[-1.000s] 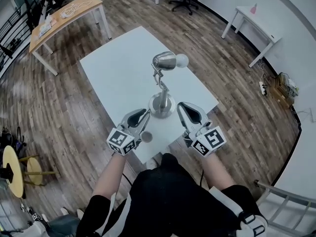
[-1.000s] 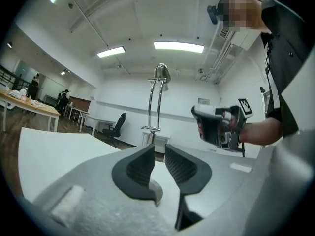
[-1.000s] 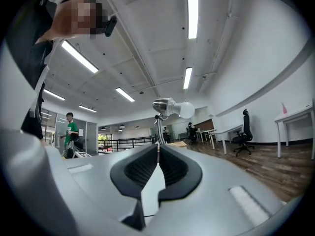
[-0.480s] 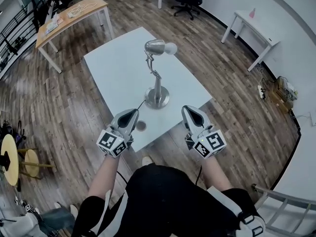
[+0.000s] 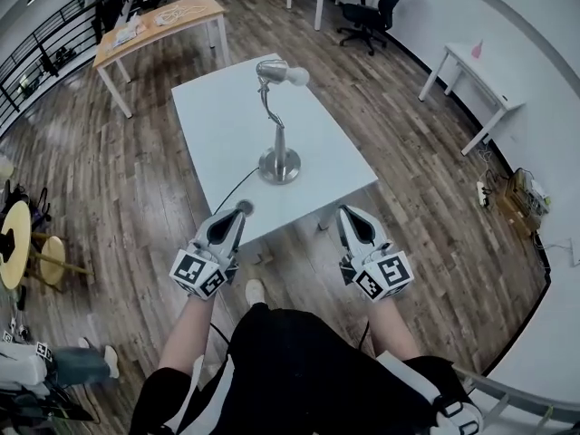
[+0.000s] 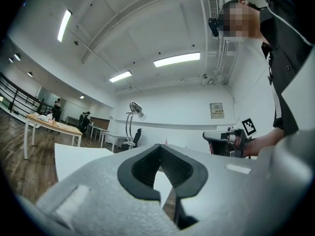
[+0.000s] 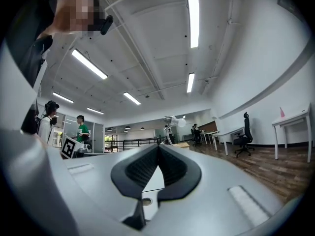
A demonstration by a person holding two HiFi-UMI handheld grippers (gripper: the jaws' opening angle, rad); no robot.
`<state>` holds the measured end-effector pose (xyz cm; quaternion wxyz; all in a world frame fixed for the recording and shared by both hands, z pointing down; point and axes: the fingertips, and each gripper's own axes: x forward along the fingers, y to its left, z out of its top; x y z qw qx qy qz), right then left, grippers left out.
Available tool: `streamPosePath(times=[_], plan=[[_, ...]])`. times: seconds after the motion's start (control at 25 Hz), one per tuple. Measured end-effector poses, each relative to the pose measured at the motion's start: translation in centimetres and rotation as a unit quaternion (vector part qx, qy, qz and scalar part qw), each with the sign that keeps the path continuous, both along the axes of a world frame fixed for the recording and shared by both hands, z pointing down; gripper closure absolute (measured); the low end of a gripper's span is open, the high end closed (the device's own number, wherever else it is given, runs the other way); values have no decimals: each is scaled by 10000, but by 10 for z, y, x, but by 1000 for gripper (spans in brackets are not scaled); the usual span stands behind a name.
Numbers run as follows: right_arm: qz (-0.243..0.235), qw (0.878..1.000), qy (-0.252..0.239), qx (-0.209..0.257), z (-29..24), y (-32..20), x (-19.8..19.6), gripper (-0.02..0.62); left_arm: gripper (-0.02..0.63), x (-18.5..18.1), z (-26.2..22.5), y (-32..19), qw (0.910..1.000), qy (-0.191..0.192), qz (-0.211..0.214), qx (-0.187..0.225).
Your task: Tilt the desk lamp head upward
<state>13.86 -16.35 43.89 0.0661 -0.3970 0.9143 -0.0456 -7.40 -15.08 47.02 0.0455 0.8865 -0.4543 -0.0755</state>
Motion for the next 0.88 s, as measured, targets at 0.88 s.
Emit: streamPosePath(times=[0.88], plan=[[186,9998,44,-50,10,65,13,592,606,-13,-20,91,9986,-131,-489,125]])
